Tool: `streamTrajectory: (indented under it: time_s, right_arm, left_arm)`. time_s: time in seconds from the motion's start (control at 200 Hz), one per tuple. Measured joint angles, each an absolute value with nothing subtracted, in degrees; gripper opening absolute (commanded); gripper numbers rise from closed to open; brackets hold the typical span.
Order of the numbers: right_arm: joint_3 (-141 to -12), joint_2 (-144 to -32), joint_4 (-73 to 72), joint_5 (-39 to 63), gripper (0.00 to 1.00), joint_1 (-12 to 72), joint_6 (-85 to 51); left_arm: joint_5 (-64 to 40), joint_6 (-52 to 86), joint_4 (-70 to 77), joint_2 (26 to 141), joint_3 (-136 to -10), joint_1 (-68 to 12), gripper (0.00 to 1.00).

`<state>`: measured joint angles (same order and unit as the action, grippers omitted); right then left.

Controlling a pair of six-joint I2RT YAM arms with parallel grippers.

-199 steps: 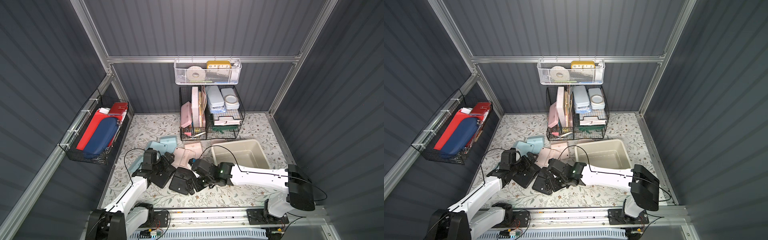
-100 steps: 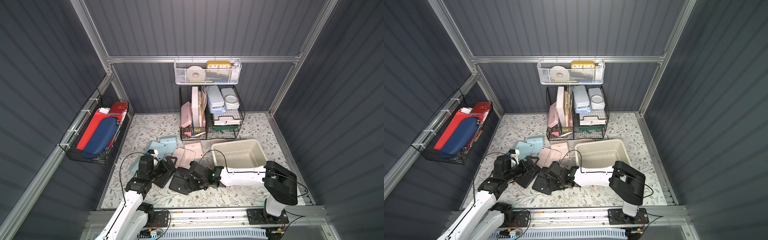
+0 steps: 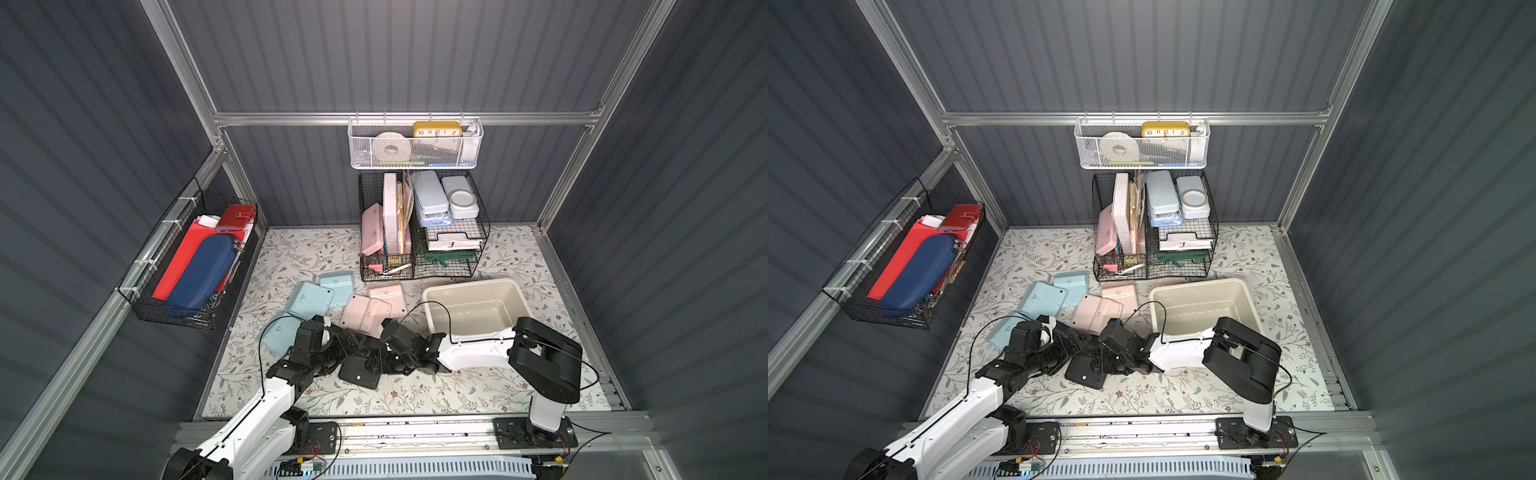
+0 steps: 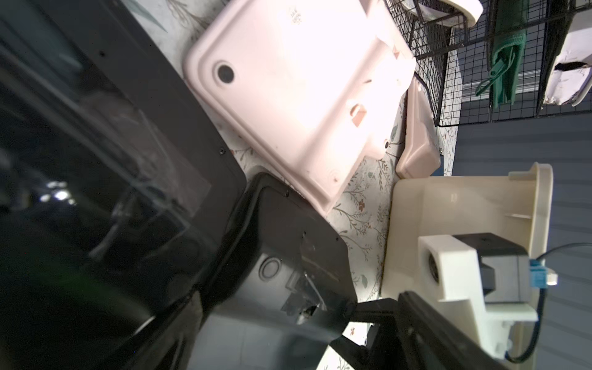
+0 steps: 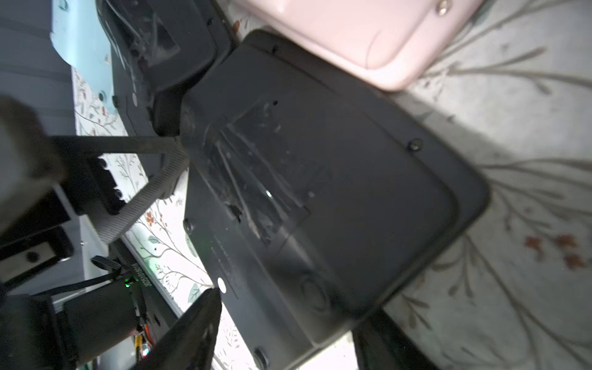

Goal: Put the calculator in the storage box
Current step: Pick up the calculator at the center of the board.

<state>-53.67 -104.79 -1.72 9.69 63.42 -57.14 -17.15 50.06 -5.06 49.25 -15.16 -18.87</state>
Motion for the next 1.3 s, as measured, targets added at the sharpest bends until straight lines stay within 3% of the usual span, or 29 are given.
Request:
streamTrajectory:
  time_s: [0.345, 0.65, 0.981, 1.301]
  right_arm:
    - [-48.1, -106.3, -17.4, 13.1, 0.51, 61.6, -62.0]
    - [-48.1, -101.4, -17.2, 12.2, 0.19, 61.3, -61.7]
    - [-49.4, -95.4, -11.0, 12.9, 0.18, 57.9, -60.2]
    - [-52.8, -82.0, 0.4, 16.7, 0.19, 49.7, -56.9]
  left_arm:
    - [-18.2, 51.5, -0.4, 50.9, -13.2, -18.9, 0.99]
    - [-18.0, 51.5, -4.3, 44.6, -15.5, -19.1, 0.99]
    - [-12.5, 46.1, -15.3, 39.9, -32.1, -19.2, 0.99]
    - [-13.3, 39.4, -18.1, 39.2, -40.7, -19.2, 0.99]
